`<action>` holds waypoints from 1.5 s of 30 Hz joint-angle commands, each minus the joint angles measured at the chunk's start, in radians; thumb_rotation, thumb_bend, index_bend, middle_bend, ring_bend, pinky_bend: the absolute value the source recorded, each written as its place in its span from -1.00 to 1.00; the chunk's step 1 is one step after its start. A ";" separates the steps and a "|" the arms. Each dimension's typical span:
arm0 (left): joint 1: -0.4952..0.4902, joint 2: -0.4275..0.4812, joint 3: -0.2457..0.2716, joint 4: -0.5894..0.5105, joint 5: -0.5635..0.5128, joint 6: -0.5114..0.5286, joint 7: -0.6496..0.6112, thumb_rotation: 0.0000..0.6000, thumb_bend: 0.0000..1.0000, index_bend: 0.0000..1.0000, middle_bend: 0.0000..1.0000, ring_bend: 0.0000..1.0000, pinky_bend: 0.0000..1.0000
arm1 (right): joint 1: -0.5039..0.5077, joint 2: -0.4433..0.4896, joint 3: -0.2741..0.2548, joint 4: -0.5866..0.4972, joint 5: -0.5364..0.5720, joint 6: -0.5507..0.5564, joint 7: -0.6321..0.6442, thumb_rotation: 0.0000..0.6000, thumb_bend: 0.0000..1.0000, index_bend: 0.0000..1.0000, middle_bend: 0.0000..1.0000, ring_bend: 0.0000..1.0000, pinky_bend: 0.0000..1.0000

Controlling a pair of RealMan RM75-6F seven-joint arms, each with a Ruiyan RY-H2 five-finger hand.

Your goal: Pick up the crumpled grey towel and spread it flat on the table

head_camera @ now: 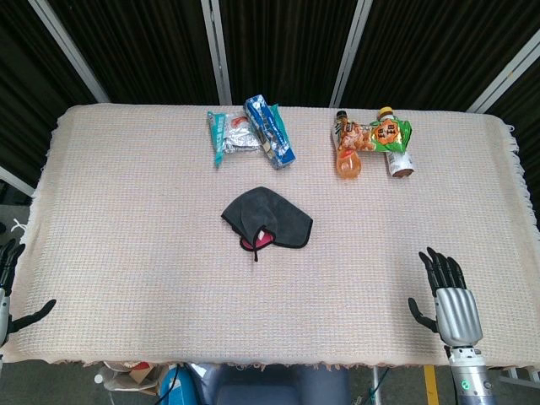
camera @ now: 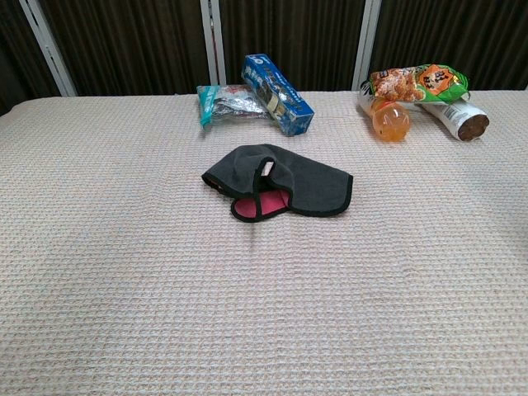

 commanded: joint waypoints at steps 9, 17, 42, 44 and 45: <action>-0.004 -0.004 0.002 -0.002 0.006 -0.002 0.010 1.00 -0.86 -1.00 -1.00 -1.00 -0.96 | -0.006 0.006 -0.004 0.004 0.004 0.000 0.016 1.00 -0.28 -0.99 -1.00 -1.00 -0.91; -0.011 -0.010 0.002 0.005 0.008 -0.011 0.017 1.00 -0.86 -1.00 -1.00 -1.00 -0.96 | 0.000 0.008 0.002 0.001 0.001 -0.002 0.016 1.00 -0.28 -0.99 -1.00 -1.00 -0.91; -0.023 -0.039 -0.019 0.037 -0.052 -0.053 0.081 1.00 -0.86 -1.00 -1.00 -1.00 -0.96 | 0.385 -0.085 0.143 0.233 -0.233 -0.163 0.224 1.00 -0.39 -0.77 -0.81 -0.95 -0.78; -0.025 -0.043 -0.021 0.035 -0.053 -0.054 0.093 1.00 -0.86 -1.00 -1.00 -1.00 -0.96 | 0.423 -0.115 0.153 0.242 -0.242 -0.180 0.226 1.00 -0.39 -0.75 -0.81 -0.95 -0.78; -0.026 -0.045 -0.020 0.036 -0.053 -0.053 0.098 1.00 -0.86 -1.00 -1.00 -1.00 -0.96 | 0.443 -0.132 0.159 0.249 -0.243 -0.195 0.221 1.00 -0.40 -0.71 -0.81 -0.95 -0.78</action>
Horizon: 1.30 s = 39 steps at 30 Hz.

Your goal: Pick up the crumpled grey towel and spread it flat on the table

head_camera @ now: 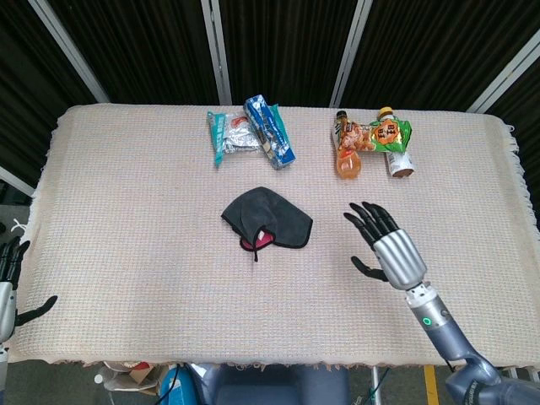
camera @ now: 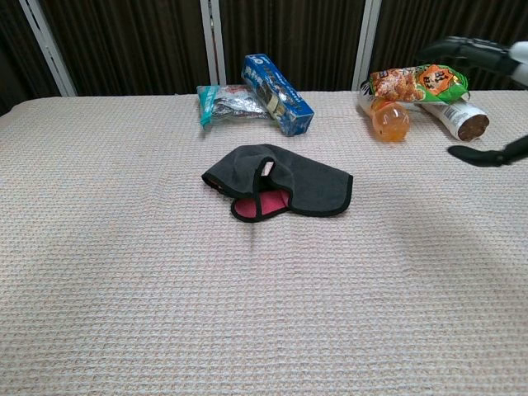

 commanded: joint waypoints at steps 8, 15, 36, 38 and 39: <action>-0.003 -0.013 -0.004 0.011 -0.010 -0.002 0.029 1.00 -0.86 -1.00 -1.00 -1.00 -0.96 | 0.166 -0.224 0.030 0.138 -0.026 -0.097 -0.052 1.00 -0.41 -0.37 -0.65 -0.86 -0.72; -0.005 -0.019 -0.004 0.024 -0.018 -0.014 0.029 1.00 -0.86 -1.00 -1.00 -1.00 -0.96 | 0.214 -0.377 0.033 0.297 -0.003 -0.094 -0.036 1.00 -0.41 -0.24 -0.59 -0.82 -0.69; -0.015 -0.036 -0.007 0.048 -0.030 -0.034 0.031 1.00 -0.86 -1.00 -1.00 -1.00 -0.96 | 0.338 -0.619 0.030 0.637 0.043 -0.095 0.039 1.00 -0.41 -0.77 -0.59 -0.82 -0.69; -0.016 -0.038 -0.007 0.048 -0.032 -0.037 0.032 1.00 -0.86 -1.00 -1.00 -1.00 -0.96 | 0.353 -0.633 0.035 0.661 0.051 -0.100 0.040 1.00 -0.41 -0.77 -0.59 -0.82 -0.69; -0.016 -0.038 -0.007 0.049 -0.032 -0.037 0.031 1.00 -0.86 -1.00 -1.00 -1.00 -0.96 | 0.360 -0.641 0.037 0.671 0.054 -0.104 0.041 1.00 -0.41 -0.77 -0.59 -0.82 -0.69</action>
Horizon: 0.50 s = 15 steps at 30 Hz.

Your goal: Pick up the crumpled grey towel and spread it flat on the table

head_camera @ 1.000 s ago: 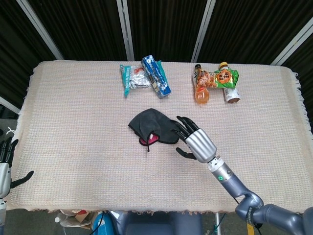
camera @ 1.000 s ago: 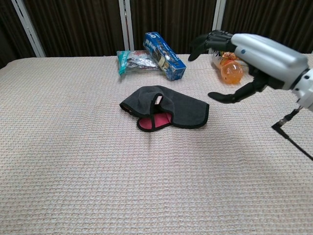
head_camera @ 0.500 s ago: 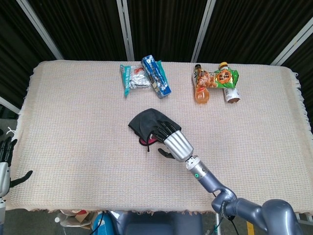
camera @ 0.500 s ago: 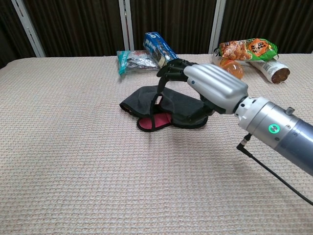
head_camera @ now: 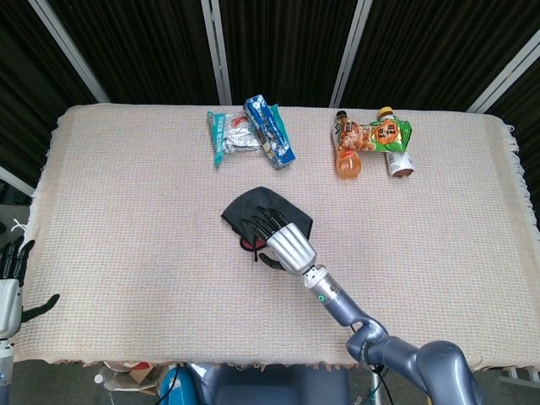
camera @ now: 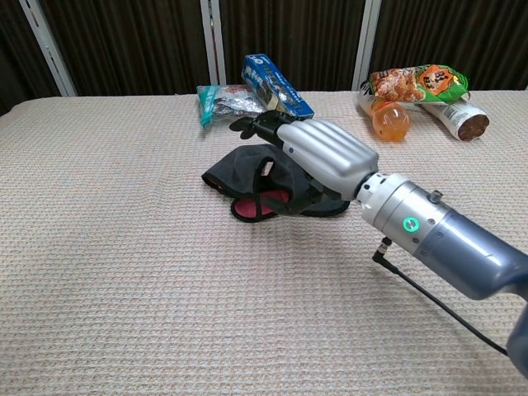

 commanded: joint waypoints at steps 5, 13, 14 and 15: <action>-0.002 -0.001 -0.001 0.001 -0.001 -0.002 -0.004 1.00 -0.86 -1.00 -1.00 -1.00 -0.96 | 0.058 -0.056 0.016 0.081 0.033 -0.035 0.008 1.00 -0.41 -0.77 -0.59 -0.82 -0.69; -0.001 0.001 -0.001 0.001 -0.002 -0.001 -0.009 1.00 -0.86 -1.00 -1.00 -1.00 -0.96 | 0.100 -0.104 0.018 0.162 0.063 -0.074 0.003 1.00 -0.41 -0.77 -0.59 -0.82 -0.69; -0.001 0.001 -0.001 0.001 -0.002 -0.001 -0.009 1.00 -0.86 -1.00 -1.00 -1.00 -0.96 | 0.102 -0.108 0.017 0.169 0.065 -0.076 0.005 1.00 -0.41 -0.77 -0.59 -0.82 -0.69; -0.001 0.002 -0.001 0.000 -0.003 -0.001 -0.011 1.00 -0.86 -1.00 -1.00 -1.00 -0.96 | 0.104 -0.111 0.015 0.175 0.067 -0.076 0.008 1.00 -0.41 -0.77 -0.59 -0.82 -0.69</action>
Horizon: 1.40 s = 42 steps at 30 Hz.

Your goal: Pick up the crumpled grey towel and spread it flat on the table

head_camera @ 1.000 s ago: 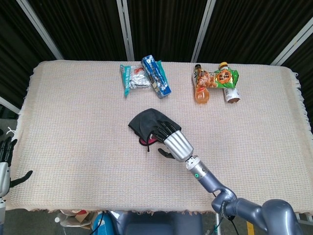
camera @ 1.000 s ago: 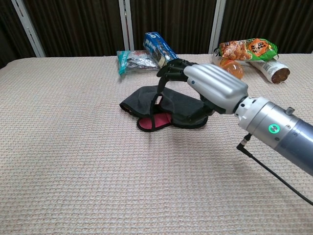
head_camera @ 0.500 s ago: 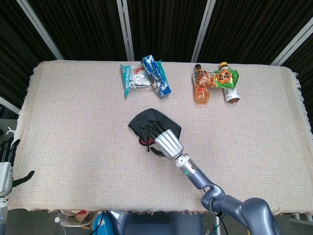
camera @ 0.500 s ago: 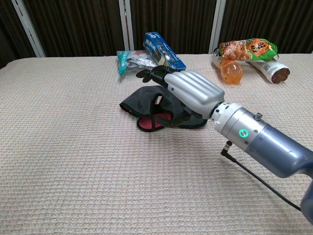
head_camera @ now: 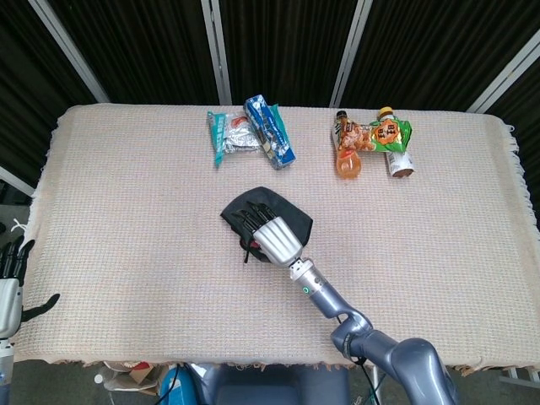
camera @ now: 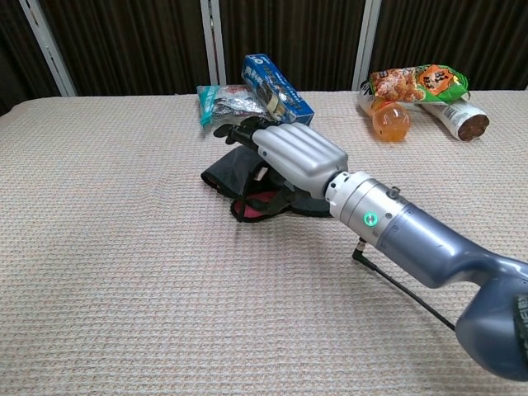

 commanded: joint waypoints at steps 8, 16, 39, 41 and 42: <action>0.002 0.001 0.001 -0.006 0.005 0.007 -0.004 1.00 -0.86 -1.00 -1.00 -1.00 -0.96 | 0.027 -0.038 0.000 0.058 0.028 0.014 0.021 1.00 -0.41 -0.54 -0.59 -0.81 -0.69; 0.002 -0.002 0.004 -0.006 0.006 0.006 -0.003 1.00 -0.86 -1.00 -1.00 -1.00 -0.96 | 0.040 -0.051 0.013 0.081 0.047 0.060 0.051 1.00 -0.26 -0.30 -0.59 -0.79 -0.69; -0.001 -0.006 0.008 -0.008 0.011 0.002 -0.006 1.00 -0.86 -1.00 -1.00 -1.00 -0.96 | 0.040 -0.034 -0.019 0.074 0.070 0.083 0.056 1.00 0.04 0.02 -0.56 -0.78 -0.69; -0.001 -0.005 0.008 -0.009 0.011 0.003 -0.006 1.00 -0.86 -1.00 -1.00 -1.00 -0.96 | 0.041 -0.033 -0.020 0.071 0.071 0.084 0.056 1.00 0.07 0.04 -0.56 -0.78 -0.69; 0.000 -0.005 0.008 -0.009 0.011 0.003 -0.007 1.00 -0.86 -1.00 -1.00 -1.00 -0.96 | 0.040 -0.033 -0.021 0.069 0.072 0.085 0.056 1.00 0.10 0.05 -0.56 -0.78 -0.69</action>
